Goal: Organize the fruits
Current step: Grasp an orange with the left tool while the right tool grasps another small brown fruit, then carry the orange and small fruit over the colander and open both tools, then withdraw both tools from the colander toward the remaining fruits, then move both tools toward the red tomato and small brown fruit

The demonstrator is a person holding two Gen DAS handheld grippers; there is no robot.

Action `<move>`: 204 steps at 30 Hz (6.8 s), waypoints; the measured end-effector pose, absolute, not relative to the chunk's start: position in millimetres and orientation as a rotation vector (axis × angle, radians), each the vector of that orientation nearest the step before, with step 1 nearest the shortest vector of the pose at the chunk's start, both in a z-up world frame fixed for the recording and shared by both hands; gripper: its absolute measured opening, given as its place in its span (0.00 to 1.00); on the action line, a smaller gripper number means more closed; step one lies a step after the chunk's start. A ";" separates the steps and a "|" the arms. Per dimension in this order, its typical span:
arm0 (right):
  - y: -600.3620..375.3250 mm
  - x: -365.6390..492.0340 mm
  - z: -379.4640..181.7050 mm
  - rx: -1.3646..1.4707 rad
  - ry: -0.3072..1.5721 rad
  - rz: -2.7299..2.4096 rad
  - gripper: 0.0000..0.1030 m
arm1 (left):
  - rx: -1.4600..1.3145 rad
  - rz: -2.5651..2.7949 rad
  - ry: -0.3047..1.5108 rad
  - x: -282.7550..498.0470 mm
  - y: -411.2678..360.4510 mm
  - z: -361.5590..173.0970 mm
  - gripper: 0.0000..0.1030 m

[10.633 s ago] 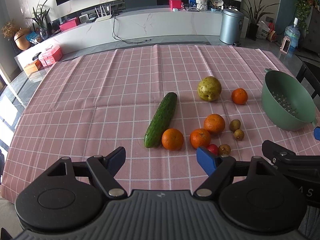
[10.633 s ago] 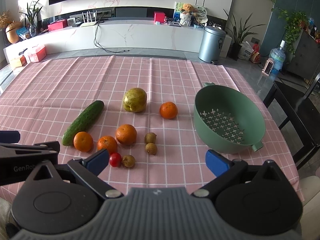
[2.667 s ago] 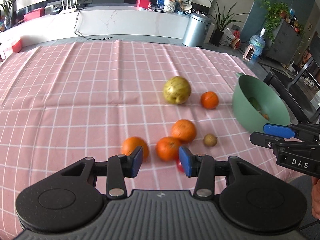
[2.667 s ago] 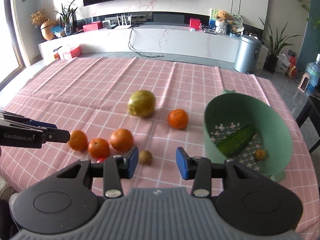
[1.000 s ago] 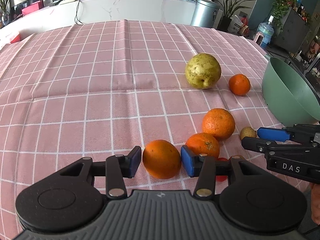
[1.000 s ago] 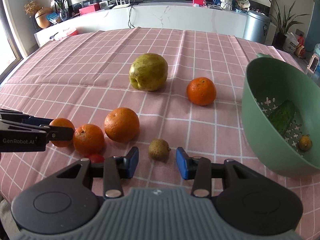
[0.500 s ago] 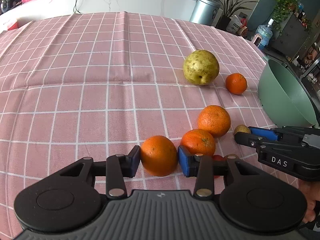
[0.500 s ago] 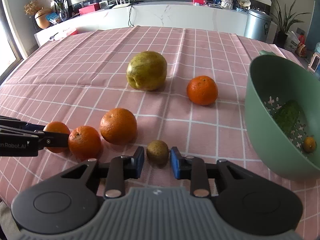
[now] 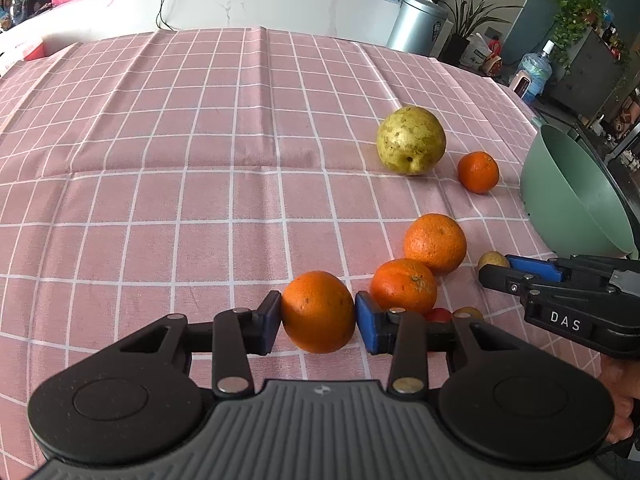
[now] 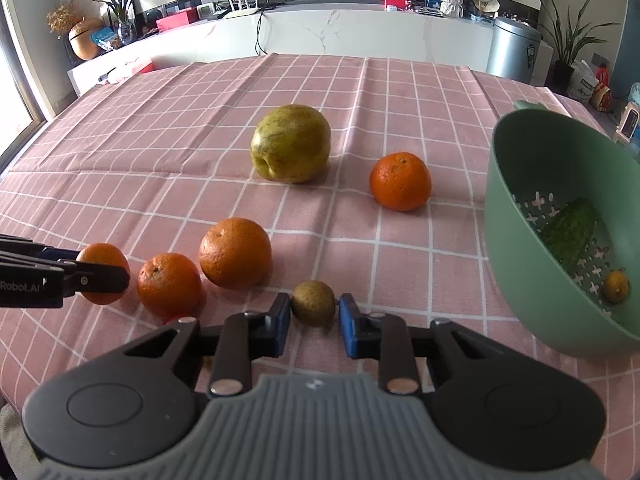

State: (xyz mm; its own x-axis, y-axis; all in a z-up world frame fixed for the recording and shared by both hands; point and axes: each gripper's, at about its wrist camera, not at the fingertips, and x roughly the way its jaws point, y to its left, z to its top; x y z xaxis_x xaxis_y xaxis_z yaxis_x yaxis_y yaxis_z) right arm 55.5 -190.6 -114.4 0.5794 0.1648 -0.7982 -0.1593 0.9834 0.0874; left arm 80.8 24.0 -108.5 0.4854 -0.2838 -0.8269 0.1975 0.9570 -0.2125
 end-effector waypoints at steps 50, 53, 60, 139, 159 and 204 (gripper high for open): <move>-326.6 -40.1 -26.6 0.115 0.760 -0.002 0.22 | 0.103 -0.543 0.870 47.8 -143.0 -21.1 0.44; -332.3 -35.1 -23.0 0.114 0.749 -0.007 0.22 | 0.128 -0.566 0.858 54.1 -159.1 -16.8 0.44; -347.7 -15.4 -19.1 0.104 0.737 -0.010 0.22 | 0.188 -0.607 0.857 77.9 -199.4 -18.0 0.44; -283.0 12.2 -17.7 0.056 0.795 0.103 0.35 | -0.067 -0.409 0.890 65.0 -57.7 -39.1 0.51; -173.1 -6.2 -47.1 -0.004 0.874 0.224 0.36 | -0.033 -0.382 0.959 9.5 22.6 -83.8 0.53; -139.6 32.4 -114.0 -0.042 0.989 0.343 0.37 | -0.050 -0.391 1.058 36.6 15.4 -119.3 0.53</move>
